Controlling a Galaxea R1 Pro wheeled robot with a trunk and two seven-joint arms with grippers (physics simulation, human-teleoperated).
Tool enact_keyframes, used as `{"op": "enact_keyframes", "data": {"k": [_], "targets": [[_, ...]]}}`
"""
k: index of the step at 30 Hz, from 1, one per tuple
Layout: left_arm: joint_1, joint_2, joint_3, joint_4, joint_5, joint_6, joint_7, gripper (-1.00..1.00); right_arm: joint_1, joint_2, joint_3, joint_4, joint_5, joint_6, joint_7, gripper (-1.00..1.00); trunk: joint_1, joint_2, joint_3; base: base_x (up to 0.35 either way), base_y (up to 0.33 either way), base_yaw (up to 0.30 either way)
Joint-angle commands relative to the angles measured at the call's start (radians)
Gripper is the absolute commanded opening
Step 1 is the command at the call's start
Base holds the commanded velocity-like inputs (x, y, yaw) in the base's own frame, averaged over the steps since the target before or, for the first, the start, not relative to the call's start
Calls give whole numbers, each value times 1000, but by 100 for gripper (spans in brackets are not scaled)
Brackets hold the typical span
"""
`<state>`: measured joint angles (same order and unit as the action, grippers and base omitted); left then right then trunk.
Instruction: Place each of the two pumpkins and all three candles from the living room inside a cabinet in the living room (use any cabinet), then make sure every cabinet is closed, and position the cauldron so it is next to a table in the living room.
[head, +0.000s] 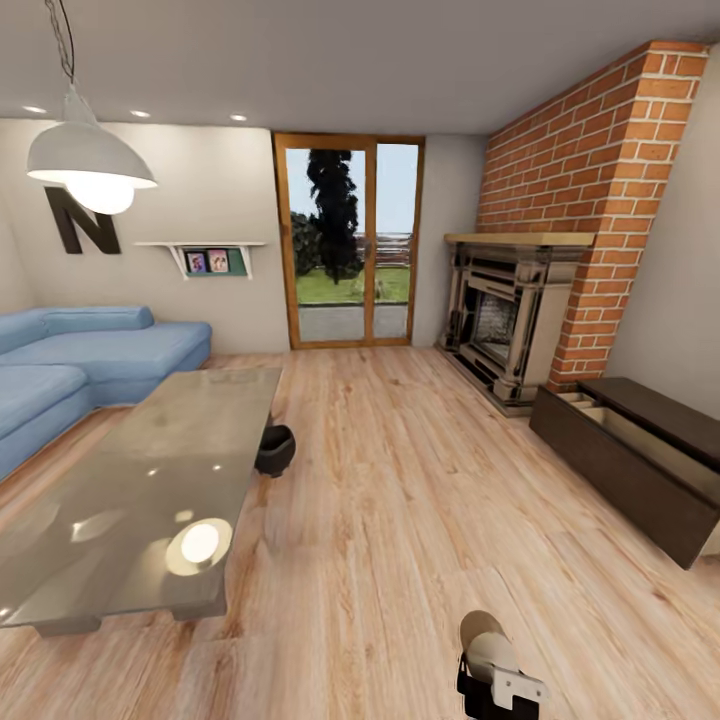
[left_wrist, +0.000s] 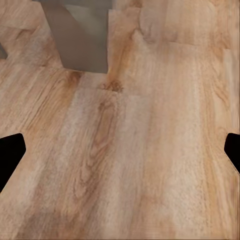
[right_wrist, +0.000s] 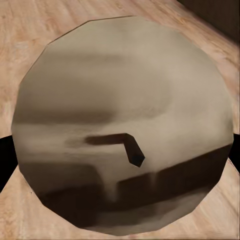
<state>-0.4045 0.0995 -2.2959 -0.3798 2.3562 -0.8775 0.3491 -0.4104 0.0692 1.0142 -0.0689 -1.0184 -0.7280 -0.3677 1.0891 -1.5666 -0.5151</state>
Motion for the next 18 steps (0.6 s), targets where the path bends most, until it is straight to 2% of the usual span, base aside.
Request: {"op": "enact_keyframes", "data": {"k": [1,7,18], "targets": [[-2,0,-8,-4,0,-5,8,100,-1,0,11,-1,-1,-1,-7,-100,0,-1,-1,99,-48,-286],[-2,0,-8,-4,0,-5,7,100,-1,0,11,0,1,-1,-7,-100,0,-1,-1,228,-114,-294],[-2,0,-8,-4,0,-5,7,100,-1,0,12,1,1,-1,-7,-100,0,-1,2,302,-139,-298]]}}
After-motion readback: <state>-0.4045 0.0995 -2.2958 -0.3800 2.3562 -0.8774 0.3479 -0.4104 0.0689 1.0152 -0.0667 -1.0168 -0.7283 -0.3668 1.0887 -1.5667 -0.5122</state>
